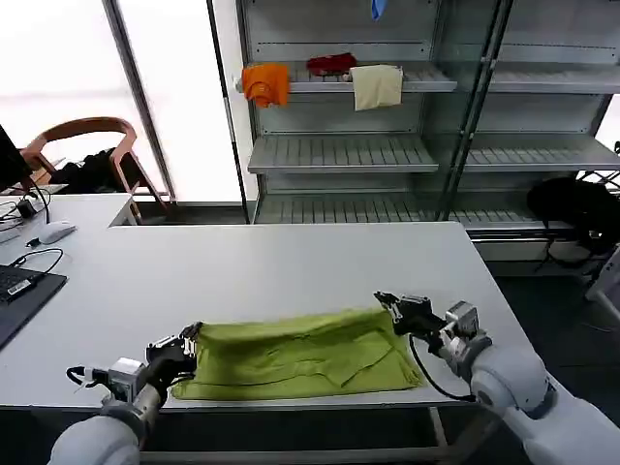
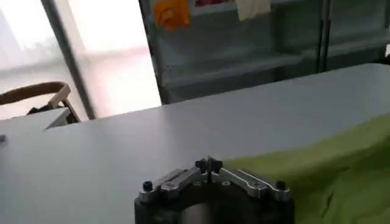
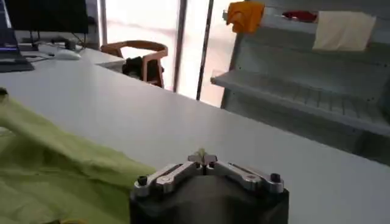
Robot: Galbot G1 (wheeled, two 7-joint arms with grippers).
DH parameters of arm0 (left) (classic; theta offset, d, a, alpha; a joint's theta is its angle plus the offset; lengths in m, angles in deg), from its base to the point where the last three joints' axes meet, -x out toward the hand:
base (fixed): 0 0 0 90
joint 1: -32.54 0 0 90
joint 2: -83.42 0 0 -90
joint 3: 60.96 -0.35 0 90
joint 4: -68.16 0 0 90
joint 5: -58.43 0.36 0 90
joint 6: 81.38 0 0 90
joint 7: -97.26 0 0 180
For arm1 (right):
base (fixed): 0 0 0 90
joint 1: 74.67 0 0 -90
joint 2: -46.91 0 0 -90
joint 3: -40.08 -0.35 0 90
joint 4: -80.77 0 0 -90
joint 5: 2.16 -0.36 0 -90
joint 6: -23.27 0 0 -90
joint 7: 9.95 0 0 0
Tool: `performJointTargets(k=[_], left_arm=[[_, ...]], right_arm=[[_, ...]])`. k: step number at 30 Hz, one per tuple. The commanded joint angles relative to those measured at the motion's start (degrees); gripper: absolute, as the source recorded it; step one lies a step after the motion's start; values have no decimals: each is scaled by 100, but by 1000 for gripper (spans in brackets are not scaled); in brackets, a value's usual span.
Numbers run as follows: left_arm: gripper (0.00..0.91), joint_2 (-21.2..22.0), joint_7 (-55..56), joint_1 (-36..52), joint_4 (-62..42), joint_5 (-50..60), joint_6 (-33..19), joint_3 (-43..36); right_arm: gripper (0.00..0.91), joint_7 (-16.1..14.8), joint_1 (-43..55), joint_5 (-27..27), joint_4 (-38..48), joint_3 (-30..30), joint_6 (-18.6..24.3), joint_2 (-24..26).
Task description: Fold and organize the clothes.
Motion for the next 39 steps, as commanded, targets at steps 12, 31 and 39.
performJointTargets(k=[12,31,39], left_arm=[[0,100,141,-364,-159,363,25,-76],[907,58,178,-531,-246,985,45,-72],[907,-46,348,-747,174,1143,48,226]], right_arm=[[0,104,-1288,234,-436,-341,212,168],[907,1141,-1410,409,-482,-332,-72,-97],[907,2455,-1722,340,-902,-517,-556,-278]])
